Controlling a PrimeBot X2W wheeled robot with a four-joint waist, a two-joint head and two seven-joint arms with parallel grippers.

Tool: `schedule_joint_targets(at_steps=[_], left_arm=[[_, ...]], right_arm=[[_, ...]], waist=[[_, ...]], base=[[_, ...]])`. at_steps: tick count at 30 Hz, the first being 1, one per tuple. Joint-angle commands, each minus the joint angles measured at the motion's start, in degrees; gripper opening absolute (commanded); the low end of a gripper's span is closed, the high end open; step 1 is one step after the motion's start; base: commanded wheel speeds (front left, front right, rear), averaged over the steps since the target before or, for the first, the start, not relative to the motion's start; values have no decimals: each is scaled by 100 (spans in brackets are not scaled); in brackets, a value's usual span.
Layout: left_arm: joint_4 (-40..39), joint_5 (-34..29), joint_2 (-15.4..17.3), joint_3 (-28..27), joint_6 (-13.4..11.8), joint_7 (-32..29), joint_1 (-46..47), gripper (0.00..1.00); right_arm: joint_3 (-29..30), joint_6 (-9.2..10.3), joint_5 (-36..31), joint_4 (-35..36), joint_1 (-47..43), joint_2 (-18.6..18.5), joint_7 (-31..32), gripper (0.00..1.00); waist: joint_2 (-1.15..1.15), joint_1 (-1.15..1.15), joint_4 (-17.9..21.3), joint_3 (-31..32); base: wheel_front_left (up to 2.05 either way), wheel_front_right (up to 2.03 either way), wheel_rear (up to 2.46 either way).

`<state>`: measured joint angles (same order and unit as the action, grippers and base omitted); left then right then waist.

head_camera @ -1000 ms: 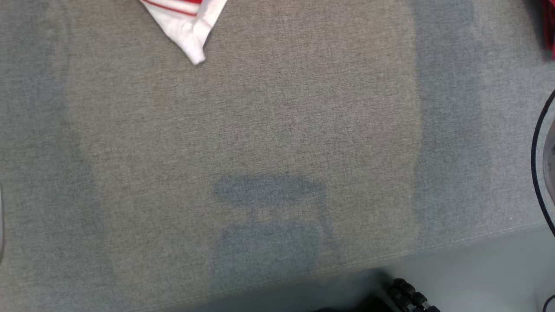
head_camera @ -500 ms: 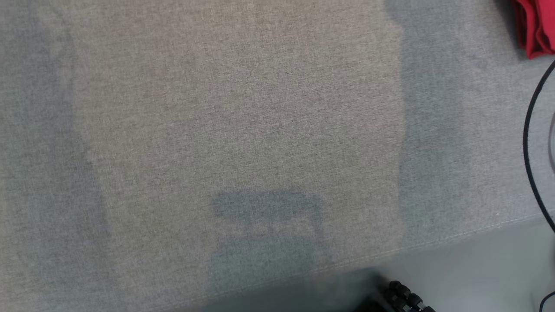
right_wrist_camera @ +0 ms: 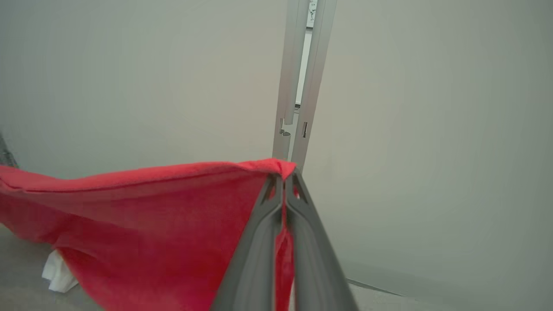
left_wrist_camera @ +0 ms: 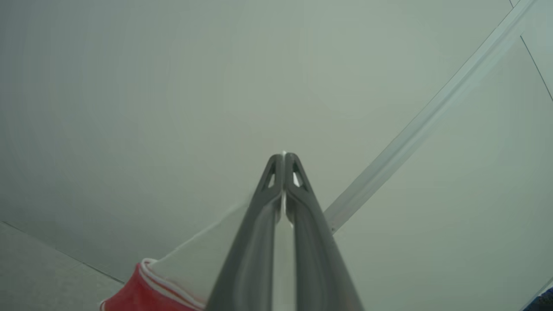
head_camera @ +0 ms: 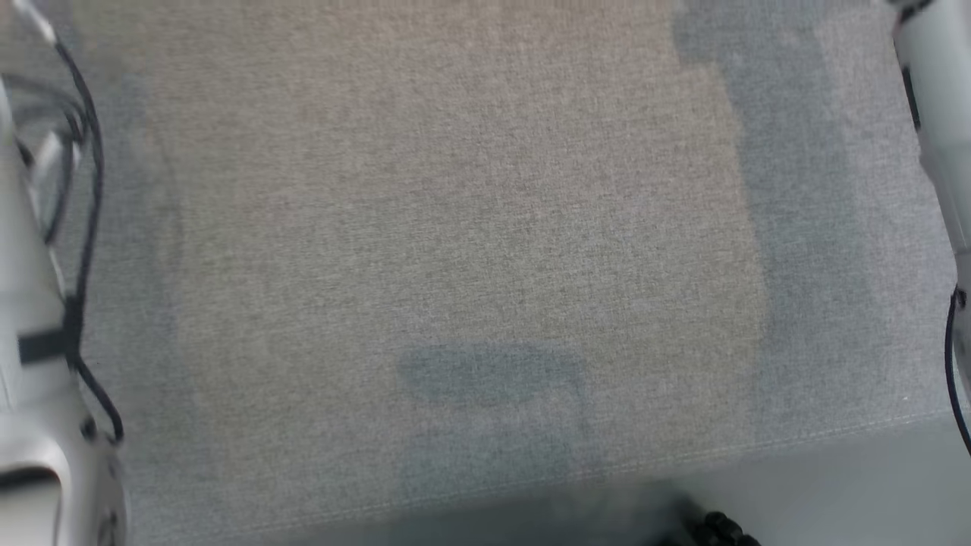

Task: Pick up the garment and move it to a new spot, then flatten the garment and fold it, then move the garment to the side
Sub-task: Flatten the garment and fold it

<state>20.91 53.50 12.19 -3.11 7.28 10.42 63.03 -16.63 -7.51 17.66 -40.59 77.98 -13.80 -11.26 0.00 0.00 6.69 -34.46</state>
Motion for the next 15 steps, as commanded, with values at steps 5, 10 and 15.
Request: schedule_joint_targets(at_steps=[5, 10, 15], left_arm=[[-445, 188, -21, -187, -124, -72, -1338, 0], [-921, 378, -301, -362, -313, -32, -2615, 0], [-1334, 546, -609, -464, -478, 98, -3752, 0]], right_arm=[[-488, 5, 594, 392, -811, -397, 649, 0], [-663, 7, 913, 723, -1756, -762, 1572, 0], [-513, 8, 1099, 1276, -2908, -1016, 2449, 0]], waist=[[0, 0, -243, 751], [0, 0, -341, 1295], [0, 0, -394, 1768]], base=[[0, 0, 0], [0, 0, 0], [0, 0, 0]])
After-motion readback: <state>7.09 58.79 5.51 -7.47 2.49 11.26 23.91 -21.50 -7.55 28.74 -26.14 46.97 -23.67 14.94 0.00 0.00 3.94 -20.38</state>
